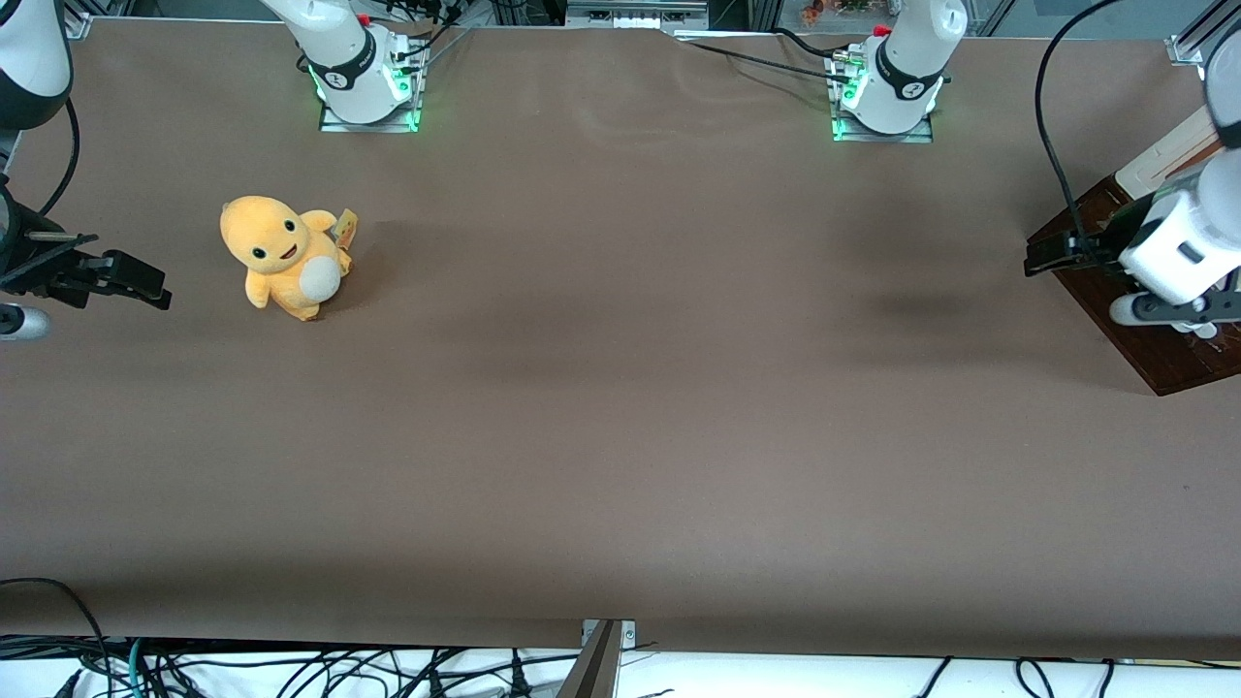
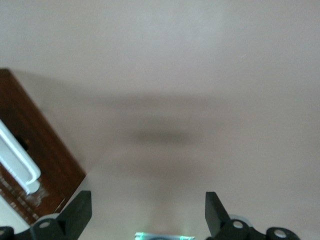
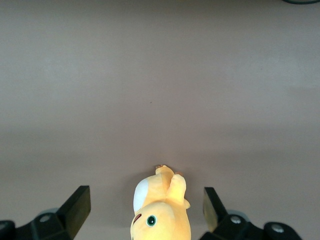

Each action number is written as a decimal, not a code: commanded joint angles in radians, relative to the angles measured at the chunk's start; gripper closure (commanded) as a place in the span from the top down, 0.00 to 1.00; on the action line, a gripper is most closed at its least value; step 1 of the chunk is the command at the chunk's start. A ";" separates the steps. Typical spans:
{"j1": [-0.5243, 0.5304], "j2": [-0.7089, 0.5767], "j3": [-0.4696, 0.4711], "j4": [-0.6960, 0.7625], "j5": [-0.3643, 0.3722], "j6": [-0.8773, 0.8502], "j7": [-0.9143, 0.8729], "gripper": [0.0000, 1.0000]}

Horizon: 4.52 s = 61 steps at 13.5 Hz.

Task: Open lower drawer with left arm only
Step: 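Lower the open left gripper to the white handle of the lower drawer, then close the left gripper around the white drawer handle, then pull the handle with the left gripper, sliding the drawer out of the cabinet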

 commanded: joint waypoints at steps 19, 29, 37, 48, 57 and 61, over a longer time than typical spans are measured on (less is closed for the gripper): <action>0.062 0.582 0.003 -0.106 0.887 -0.179 -0.535 1.00; 0.059 0.643 0.003 -0.092 0.960 -0.182 -0.558 0.08; -0.007 0.688 0.000 -0.028 0.944 -0.218 -0.549 0.00; -0.102 0.722 -0.002 0.092 0.849 -0.258 -0.496 0.00; -0.105 0.686 -0.015 0.203 0.759 -0.265 -0.418 1.00; -0.070 0.613 -0.014 0.322 0.509 -0.263 -0.362 1.00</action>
